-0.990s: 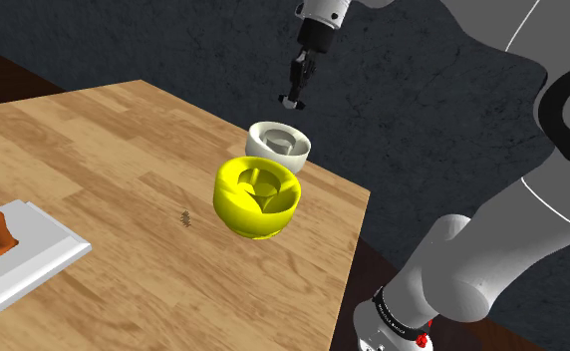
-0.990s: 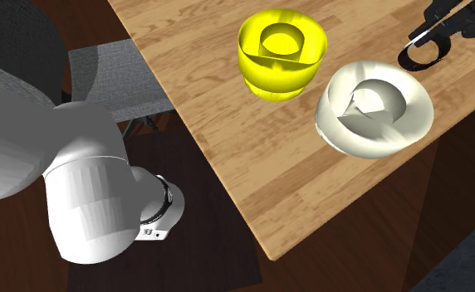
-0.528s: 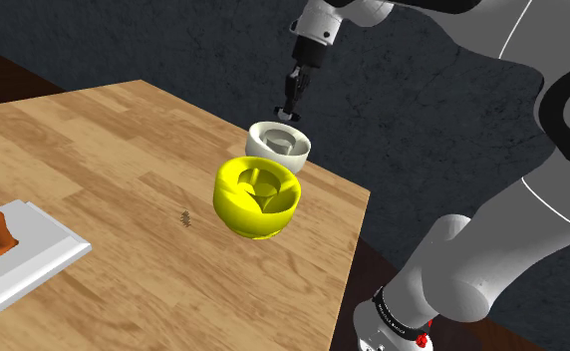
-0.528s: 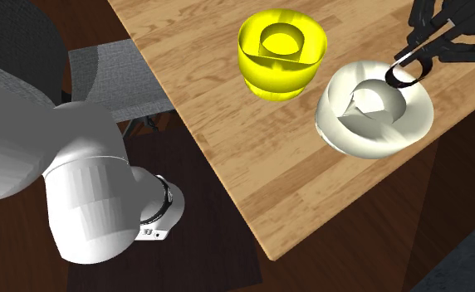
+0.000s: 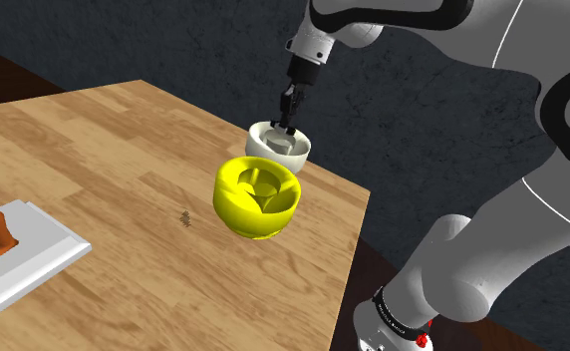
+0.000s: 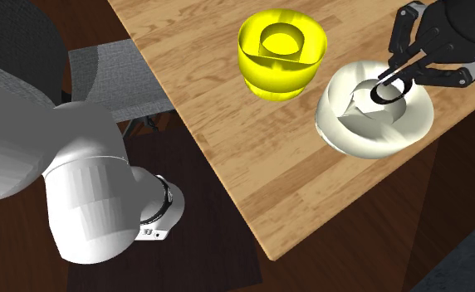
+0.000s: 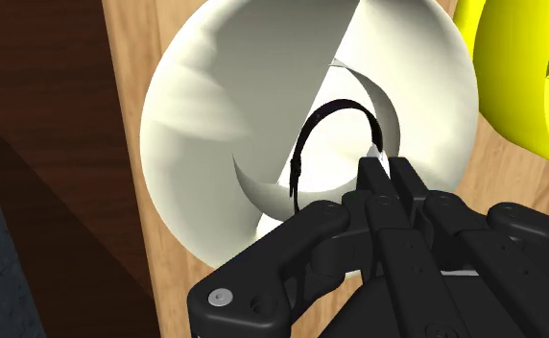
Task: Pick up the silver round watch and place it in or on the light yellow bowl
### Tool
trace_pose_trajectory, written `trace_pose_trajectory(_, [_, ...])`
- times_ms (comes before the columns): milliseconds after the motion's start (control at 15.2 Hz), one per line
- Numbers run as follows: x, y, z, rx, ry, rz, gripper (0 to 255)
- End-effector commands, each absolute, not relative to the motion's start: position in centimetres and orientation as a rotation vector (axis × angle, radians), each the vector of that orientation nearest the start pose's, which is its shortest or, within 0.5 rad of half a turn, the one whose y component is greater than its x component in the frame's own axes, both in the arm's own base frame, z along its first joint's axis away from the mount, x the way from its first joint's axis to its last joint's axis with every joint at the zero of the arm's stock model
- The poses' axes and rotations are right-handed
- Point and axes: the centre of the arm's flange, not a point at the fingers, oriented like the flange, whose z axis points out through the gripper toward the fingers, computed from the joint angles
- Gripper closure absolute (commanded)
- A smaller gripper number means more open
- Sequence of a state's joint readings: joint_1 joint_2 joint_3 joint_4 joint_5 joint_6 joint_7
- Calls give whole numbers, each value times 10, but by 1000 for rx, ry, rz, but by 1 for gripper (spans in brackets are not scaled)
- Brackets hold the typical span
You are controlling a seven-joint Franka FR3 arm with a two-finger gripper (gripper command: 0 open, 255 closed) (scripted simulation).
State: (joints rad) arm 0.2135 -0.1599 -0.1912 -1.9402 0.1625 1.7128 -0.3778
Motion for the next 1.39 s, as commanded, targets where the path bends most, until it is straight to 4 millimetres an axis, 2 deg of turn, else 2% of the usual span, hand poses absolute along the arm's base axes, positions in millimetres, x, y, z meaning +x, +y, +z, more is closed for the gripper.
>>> trace_pose_trajectory(0, [504,22,538,-2890,-548,53,255])
trace_pose_trajectory(528, [504,22,538,-2890,-548,53,255])
trace_pose_trajectory(594, [504,22,538,-2890,-548,53,0])
trace_pose_trajectory(924, [504,22,538,-2890,-548,53,0])
trace_pose_trajectory(1188, [508,12,587,-2890,-548,53,0])
trace_pose_trajectory(1320, [508,12,587,-2890,-548,53,0])
